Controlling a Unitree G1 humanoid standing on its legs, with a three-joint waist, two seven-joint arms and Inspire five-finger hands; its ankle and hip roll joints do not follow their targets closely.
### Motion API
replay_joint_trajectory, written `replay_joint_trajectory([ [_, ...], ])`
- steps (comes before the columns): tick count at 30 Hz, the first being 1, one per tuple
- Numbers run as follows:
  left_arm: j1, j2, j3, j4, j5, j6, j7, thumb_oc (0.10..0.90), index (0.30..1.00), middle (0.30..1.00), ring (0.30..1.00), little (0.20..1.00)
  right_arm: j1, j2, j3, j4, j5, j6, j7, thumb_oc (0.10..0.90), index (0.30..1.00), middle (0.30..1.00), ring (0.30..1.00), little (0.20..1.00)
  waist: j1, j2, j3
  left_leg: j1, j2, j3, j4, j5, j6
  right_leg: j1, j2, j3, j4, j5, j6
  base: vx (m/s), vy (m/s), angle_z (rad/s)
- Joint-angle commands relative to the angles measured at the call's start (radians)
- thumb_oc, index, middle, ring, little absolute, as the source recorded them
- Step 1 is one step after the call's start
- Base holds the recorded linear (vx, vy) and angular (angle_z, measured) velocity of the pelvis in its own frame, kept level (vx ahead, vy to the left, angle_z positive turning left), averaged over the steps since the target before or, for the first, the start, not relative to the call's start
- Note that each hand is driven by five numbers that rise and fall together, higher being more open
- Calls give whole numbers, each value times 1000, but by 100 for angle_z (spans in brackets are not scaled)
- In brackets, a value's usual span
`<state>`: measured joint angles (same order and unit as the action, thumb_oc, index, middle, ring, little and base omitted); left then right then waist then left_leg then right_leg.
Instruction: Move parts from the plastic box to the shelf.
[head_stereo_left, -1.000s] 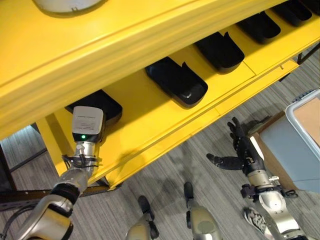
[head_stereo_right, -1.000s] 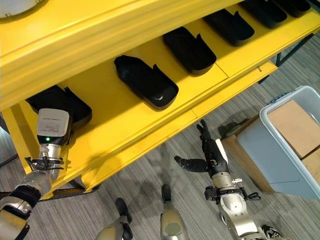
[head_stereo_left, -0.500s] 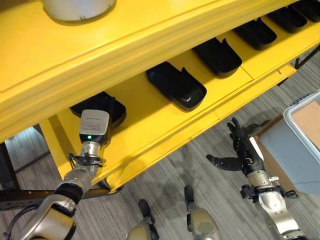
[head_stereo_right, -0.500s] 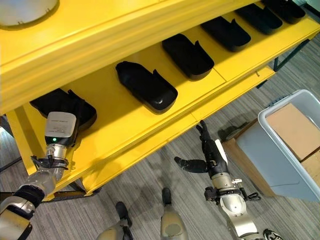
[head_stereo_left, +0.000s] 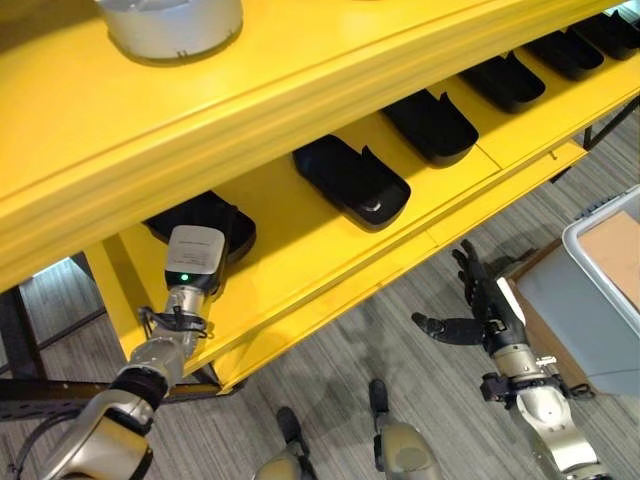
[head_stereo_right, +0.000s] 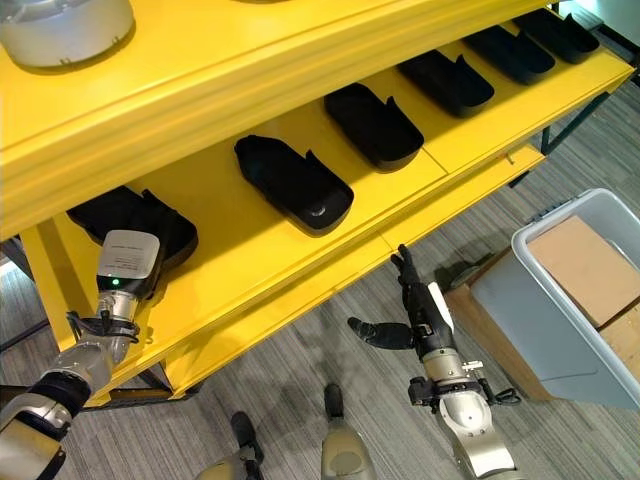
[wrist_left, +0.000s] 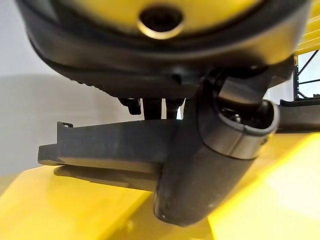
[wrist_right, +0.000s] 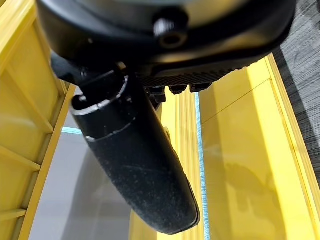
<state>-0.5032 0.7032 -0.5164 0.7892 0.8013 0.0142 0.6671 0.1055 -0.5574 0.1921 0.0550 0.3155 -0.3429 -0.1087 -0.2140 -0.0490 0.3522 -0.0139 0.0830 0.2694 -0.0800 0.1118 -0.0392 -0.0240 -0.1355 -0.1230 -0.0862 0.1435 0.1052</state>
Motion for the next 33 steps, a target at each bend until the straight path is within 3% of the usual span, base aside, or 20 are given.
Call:
replay_joint_trajectory([
  [1, 178, -76, -140, 79, 35, -89, -182, 900, 1000, 1000, 1000, 1000, -82, -5, -46, -101, -7, -80, -7, 900, 1000, 1000, 1000, 1000, 12, -29, 8, -41, 17, 70, 195, -202, 26, -57, 9, -1, 122, -148, 38, 0, 0, 0],
  [13, 218, -95, -134, 76, -25, -72, -203, 900, 1000, 1000, 1000, 1000, -74, -3, -54, -116, -4, -64, 0, 900, 1000, 1000, 1000, 1000, 15, -26, 0, -26, 13, 67, 185, -203, 27, -46, 9, -3, 117, -151, 39, 0, 0, 0],
  [33, 317, -38, -63, -33, -1, -69, -212, 900, 1000, 1000, 1000, 1000, -53, -15, -86, -143, -1, -51, -10, 900, 1000, 1000, 1000, 1000, 37, -6, -10, -12, 0, 50, 165, -196, 26, -32, 3, -21, 111, -154, 37, 0, 0, 0],
])
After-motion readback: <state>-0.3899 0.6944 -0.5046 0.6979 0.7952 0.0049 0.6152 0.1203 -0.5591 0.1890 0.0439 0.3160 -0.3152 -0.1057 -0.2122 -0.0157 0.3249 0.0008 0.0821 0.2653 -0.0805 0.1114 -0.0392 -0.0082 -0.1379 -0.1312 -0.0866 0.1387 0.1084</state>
